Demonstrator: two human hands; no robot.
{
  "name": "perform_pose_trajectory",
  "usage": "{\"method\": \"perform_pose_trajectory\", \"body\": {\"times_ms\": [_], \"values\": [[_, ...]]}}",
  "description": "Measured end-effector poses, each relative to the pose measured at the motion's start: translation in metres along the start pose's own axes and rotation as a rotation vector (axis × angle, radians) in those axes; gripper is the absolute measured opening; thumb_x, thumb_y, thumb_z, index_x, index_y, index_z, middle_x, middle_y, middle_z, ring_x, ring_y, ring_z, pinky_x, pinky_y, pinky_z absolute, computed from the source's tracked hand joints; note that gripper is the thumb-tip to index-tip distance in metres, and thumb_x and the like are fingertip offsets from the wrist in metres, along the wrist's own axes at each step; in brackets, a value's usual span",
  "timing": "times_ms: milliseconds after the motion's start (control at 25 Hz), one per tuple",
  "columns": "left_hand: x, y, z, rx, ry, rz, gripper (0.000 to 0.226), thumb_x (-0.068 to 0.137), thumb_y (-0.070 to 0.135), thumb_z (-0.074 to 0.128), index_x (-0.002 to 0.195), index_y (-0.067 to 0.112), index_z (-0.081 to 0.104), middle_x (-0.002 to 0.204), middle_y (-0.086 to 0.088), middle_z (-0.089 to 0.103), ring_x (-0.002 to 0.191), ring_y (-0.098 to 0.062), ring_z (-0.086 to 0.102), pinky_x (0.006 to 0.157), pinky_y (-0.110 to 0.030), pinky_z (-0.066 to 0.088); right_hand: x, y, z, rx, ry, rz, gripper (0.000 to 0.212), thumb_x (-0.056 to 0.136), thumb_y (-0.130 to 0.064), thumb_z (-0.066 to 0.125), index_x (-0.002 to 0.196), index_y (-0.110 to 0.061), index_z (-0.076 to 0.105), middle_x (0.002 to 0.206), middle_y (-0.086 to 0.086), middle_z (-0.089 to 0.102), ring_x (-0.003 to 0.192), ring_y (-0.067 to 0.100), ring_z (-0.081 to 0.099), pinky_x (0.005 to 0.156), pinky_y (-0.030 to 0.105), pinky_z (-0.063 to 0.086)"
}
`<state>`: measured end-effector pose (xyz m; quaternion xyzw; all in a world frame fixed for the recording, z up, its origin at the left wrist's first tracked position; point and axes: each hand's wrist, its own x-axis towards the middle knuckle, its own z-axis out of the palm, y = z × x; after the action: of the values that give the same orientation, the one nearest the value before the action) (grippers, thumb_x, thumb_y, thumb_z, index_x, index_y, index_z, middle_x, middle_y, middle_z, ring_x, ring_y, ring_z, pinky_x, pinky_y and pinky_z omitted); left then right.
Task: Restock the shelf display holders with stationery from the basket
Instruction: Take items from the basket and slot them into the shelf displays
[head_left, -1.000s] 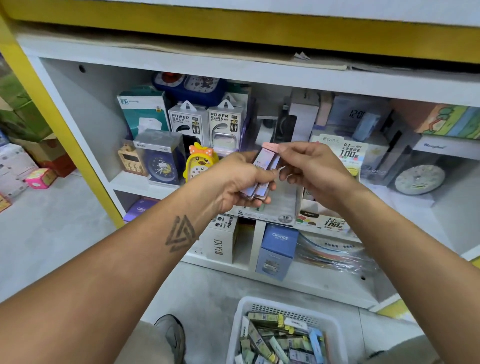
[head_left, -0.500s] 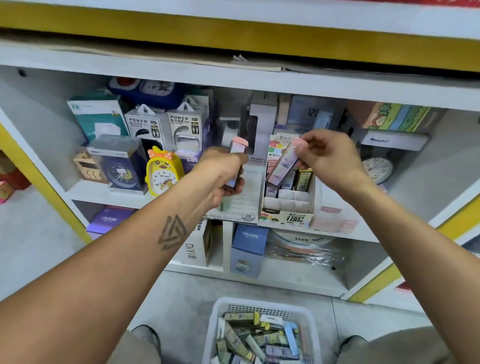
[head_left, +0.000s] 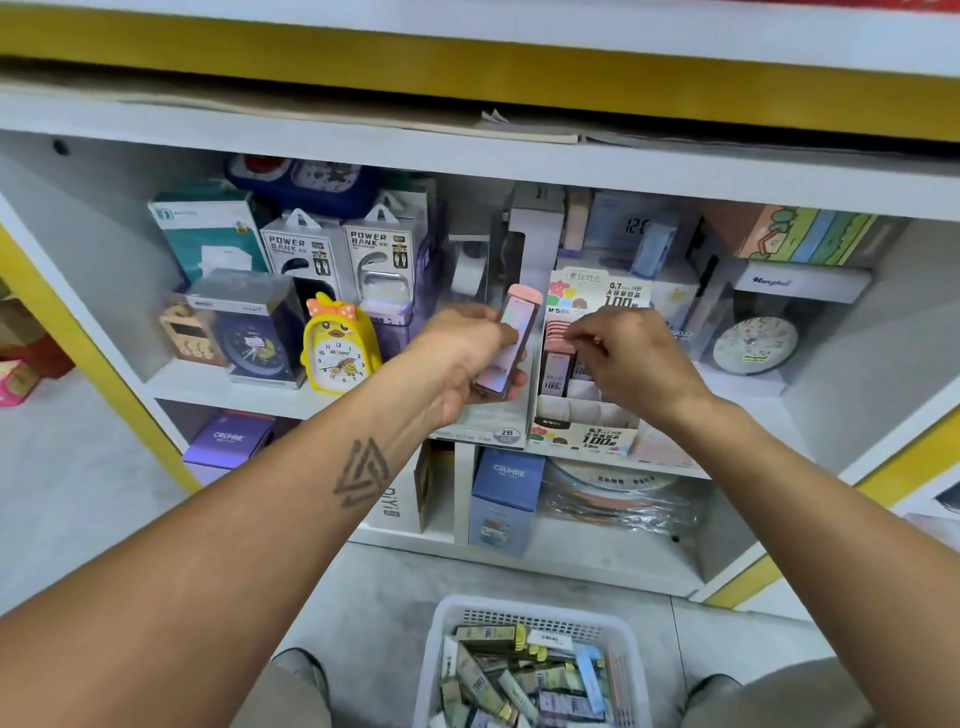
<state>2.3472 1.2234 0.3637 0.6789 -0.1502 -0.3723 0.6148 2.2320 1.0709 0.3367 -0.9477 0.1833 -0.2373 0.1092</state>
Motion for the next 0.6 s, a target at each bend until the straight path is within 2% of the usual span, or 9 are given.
{"method": "perform_pose_trajectory", "body": {"times_ms": [80, 200, 280, 360, 440, 520, 600], "values": [[-0.001, -0.002, 0.002, 0.022, -0.034, 0.006, 0.010, 0.097, 0.005, 0.057, 0.099, 0.014, 0.060, 0.077, -0.011, 0.068, 0.057, -0.025, 0.065, 0.057, -0.036, 0.059, 0.002, -0.003, -0.003, 0.113, 0.038, 0.110, 0.019, 0.095, -0.007, 0.059, 0.101, -0.011, 0.077, 0.095, 0.006, 0.075, 0.078, 0.020, 0.066, 0.078, 0.031, 0.053], [-0.001, -0.007, 0.007, 0.046, -0.093, 0.002, 0.014, 0.094, 0.004, 0.062, 0.091, 0.018, 0.060, 0.074, -0.009, 0.070, 0.057, -0.025, 0.068, 0.058, -0.038, 0.059, 0.005, -0.015, -0.010, 0.726, 0.014, 0.349, 0.011, 0.096, -0.012, 0.064, 0.102, -0.013, 0.073, 0.080, 0.011, 0.073, 0.058, 0.016, 0.064, 0.055, 0.028, 0.051], [0.001, -0.011, 0.010, 0.061, -0.134, 0.004, 0.012, 0.092, 0.005, 0.066, 0.095, 0.017, 0.064, 0.076, -0.009, 0.073, 0.061, -0.024, 0.071, 0.059, -0.038, 0.061, 0.004, -0.018, -0.015, 0.882, -0.002, 0.361, 0.011, 0.093, -0.010, 0.069, 0.104, -0.012, 0.072, 0.078, 0.017, 0.072, 0.058, 0.019, 0.063, 0.052, 0.025, 0.050], [0.005, -0.015, 0.013, 0.113, -0.131, 0.030, 0.014, 0.088, 0.006, 0.071, 0.100, 0.012, 0.066, 0.086, -0.012, 0.075, 0.071, -0.025, 0.072, 0.066, -0.041, 0.062, 0.003, -0.018, -0.020, 0.849, 0.017, 0.338, 0.013, 0.091, -0.002, 0.070, 0.097, -0.014, 0.072, 0.077, 0.021, 0.070, 0.057, 0.021, 0.061, 0.055, 0.025, 0.051], [0.013, -0.021, 0.014, 0.340, -0.046, 0.111, 0.025, 0.082, 0.011, 0.079, 0.103, 0.011, 0.066, 0.095, -0.011, 0.073, 0.079, -0.024, 0.069, 0.074, -0.039, 0.061, 0.004, -0.012, -0.025, 0.764, 0.094, 0.323, 0.016, 0.091, 0.000, 0.068, 0.093, -0.016, 0.070, 0.080, 0.020, 0.070, 0.055, 0.020, 0.061, 0.056, 0.029, 0.054], [0.019, -0.026, 0.013, 0.570, 0.025, 0.185, 0.029, 0.079, 0.016, 0.079, 0.103, 0.014, 0.064, 0.101, -0.008, 0.070, 0.084, -0.024, 0.065, 0.071, -0.032, 0.057, 0.004, -0.005, -0.027, 0.620, 0.169, 0.287, 0.013, 0.092, -0.006, 0.069, 0.093, -0.017, 0.065, 0.084, 0.015, 0.070, 0.058, 0.022, 0.064, 0.060, 0.038, 0.059], [0.024, -0.031, 0.012, 0.699, 0.046, 0.208, 0.027, 0.080, 0.015, 0.075, 0.105, 0.015, 0.063, 0.105, -0.008, 0.069, 0.092, -0.026, 0.066, 0.078, -0.034, 0.058, 0.003, -0.001, -0.026, 0.469, 0.187, 0.222, 0.009, 0.093, -0.014, 0.071, 0.092, -0.020, 0.063, 0.083, 0.004, 0.070, 0.064, 0.022, 0.068, 0.065, 0.043, 0.060]]}}
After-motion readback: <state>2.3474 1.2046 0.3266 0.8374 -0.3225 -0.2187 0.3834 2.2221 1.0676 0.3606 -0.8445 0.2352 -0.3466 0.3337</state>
